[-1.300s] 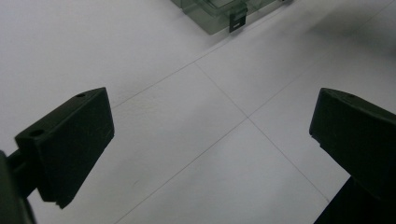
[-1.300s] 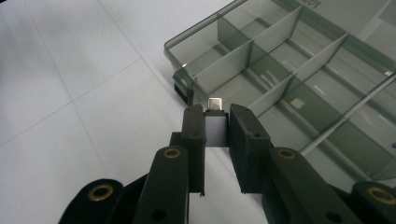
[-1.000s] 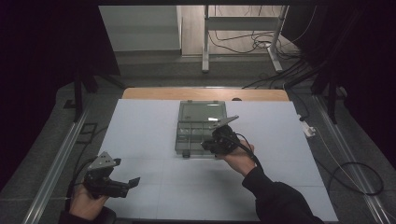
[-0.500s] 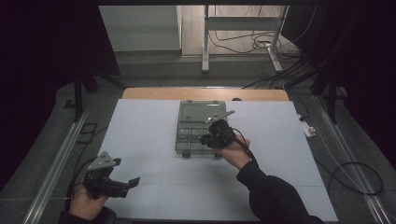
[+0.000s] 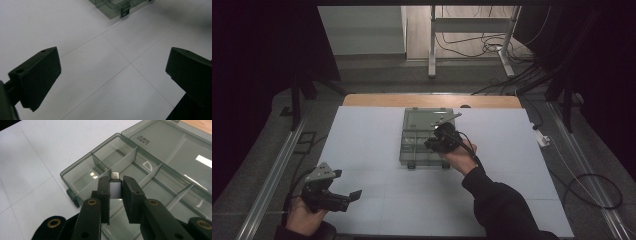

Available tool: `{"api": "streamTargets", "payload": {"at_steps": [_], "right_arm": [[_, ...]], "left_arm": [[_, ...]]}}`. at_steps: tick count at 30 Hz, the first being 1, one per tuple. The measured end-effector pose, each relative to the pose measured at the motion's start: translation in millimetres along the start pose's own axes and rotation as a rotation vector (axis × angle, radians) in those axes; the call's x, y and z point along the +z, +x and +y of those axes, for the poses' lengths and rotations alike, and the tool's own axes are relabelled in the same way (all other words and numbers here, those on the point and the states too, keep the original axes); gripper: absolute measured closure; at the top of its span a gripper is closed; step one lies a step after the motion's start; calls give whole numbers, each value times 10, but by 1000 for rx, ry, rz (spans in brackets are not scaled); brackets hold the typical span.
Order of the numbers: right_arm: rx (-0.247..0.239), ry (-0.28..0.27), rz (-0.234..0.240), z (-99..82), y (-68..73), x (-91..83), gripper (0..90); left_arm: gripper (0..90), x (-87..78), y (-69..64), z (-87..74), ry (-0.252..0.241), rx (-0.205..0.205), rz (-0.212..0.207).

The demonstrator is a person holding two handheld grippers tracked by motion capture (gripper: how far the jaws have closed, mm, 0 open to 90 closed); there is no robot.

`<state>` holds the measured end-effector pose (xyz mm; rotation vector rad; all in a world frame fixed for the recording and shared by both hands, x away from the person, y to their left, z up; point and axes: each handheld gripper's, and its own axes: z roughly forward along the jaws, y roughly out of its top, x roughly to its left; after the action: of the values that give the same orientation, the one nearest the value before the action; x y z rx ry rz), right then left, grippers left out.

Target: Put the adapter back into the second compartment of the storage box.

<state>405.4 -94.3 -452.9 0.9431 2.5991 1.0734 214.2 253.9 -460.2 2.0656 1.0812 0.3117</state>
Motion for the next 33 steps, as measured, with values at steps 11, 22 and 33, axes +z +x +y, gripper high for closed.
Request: {"api": "streamTargets", "payload": {"at_steps": [11, 22, 33], "right_arm": [[-3, -8, -17, 125, -35, 94, 753], [7, 3, -55, 189, -96, 235, 751], [14, 21, -80, 213, -139, 416, 749]], "left_arm": [[5, 0, 5, -1, 0, -1, -7], [5, 3, 6, 0, 1, -1, -8], [7, 5, 10, 1, 5, -1, -9]]}}
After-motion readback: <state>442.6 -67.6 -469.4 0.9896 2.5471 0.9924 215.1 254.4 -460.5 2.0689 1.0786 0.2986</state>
